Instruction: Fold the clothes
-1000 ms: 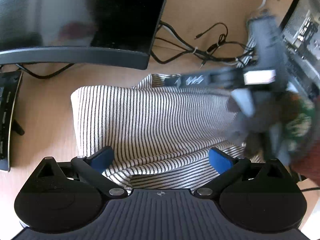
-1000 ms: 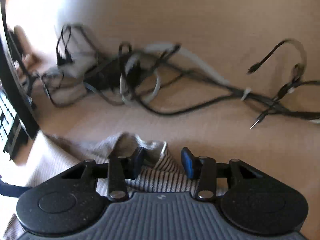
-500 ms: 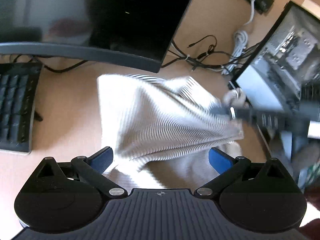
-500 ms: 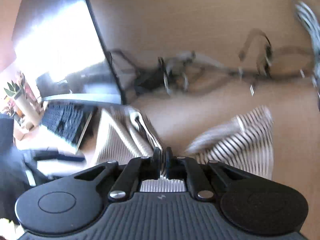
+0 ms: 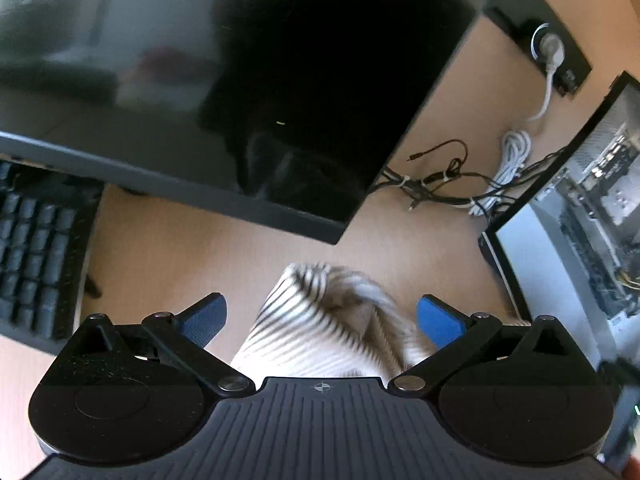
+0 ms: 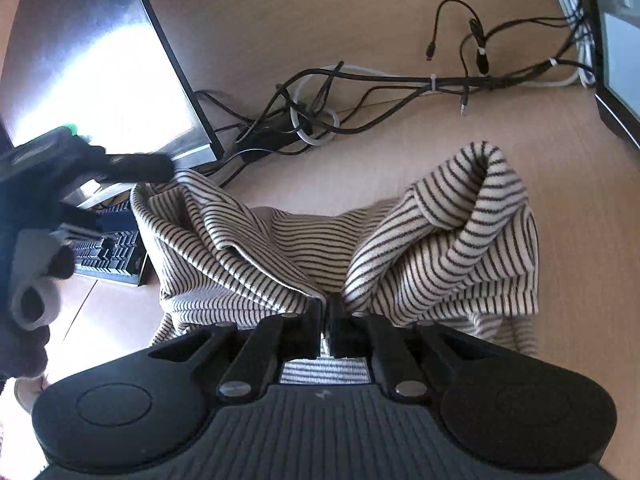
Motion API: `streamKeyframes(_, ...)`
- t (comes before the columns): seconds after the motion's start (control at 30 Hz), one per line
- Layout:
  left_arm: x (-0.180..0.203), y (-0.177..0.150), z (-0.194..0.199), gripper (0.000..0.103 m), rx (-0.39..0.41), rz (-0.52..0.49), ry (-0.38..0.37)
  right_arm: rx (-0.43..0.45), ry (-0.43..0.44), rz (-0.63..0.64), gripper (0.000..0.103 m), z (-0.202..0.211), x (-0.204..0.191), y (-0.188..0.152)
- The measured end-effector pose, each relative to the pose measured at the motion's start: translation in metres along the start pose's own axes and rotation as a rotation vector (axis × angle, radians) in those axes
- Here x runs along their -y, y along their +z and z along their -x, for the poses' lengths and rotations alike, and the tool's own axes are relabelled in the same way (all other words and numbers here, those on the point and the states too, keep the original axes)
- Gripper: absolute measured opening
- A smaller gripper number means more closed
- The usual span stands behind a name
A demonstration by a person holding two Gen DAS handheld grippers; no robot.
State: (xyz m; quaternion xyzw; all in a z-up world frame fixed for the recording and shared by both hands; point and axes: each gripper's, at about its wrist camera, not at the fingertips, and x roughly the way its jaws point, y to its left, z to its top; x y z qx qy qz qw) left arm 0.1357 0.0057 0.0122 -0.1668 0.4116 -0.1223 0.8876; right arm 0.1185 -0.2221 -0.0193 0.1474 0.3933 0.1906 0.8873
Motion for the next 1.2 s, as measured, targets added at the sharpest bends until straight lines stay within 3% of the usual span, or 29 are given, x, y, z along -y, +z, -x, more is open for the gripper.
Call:
streamKeyframes(0.2, 0.007, -0.004, -0.020, 0.099, -0.018, -0.008, 0.063, 0.005, 0.005, -0.005, 0.001, 0.004, 0.005, -0.006)
streamKeyframes(0.3, 0.003, -0.006, -0.024, 0.072, -0.038, -0.014, 0.085, -0.001, 0.016, -0.006, 0.001, 0.004, 0.007, -0.006)
streamKeyframes(0.43, 0.002, -0.016, -0.017, 0.059, -0.025, -0.038, 0.087, -0.019, 0.003, 0.040, 0.001, 0.008, 0.006, -0.005)
streamKeyframes(0.57, 0.010, -0.031, -0.006, 0.058, -0.005, -0.119, 0.089, -0.029, -0.040, 0.140, 0.005, 0.016, 0.000, -0.005)
streamKeyframes(0.7, 0.008, -0.035, -0.006, 0.058, -0.008, -0.119, 0.094, -0.014, -0.055, 0.178, 0.026, 0.033, -0.004, 0.005)
streamKeyframes(0.87, 0.004, -0.040, -0.005, 0.058, -0.011, -0.119, 0.099, 0.138, -0.031, 0.157, 0.026, 0.069, -0.010, 0.037)
streamKeyframes(0.97, 0.003, -0.044, -0.002, 0.059, -0.010, -0.122, 0.102, 0.184, -0.031, 0.178, 0.026, 0.063, -0.018, 0.047)
streamKeyframes(1.03, 0.002, -0.046, 0.000, 0.061, -0.008, -0.123, 0.102, 0.143, -0.029, 0.184, 0.026, 0.040, -0.021, 0.041)
streamKeyframes(1.13, -0.003, -0.047, 0.003, 0.066, -0.008, -0.113, 0.101, 0.007, -0.056, 0.232, 0.026, 0.002, -0.027, 0.012)
streamKeyframes(1.2, -0.013, -0.044, 0.013, 0.070, 0.001, -0.083, 0.096, -0.016, -0.066, 0.252, 0.027, -0.008, -0.025, -0.009)
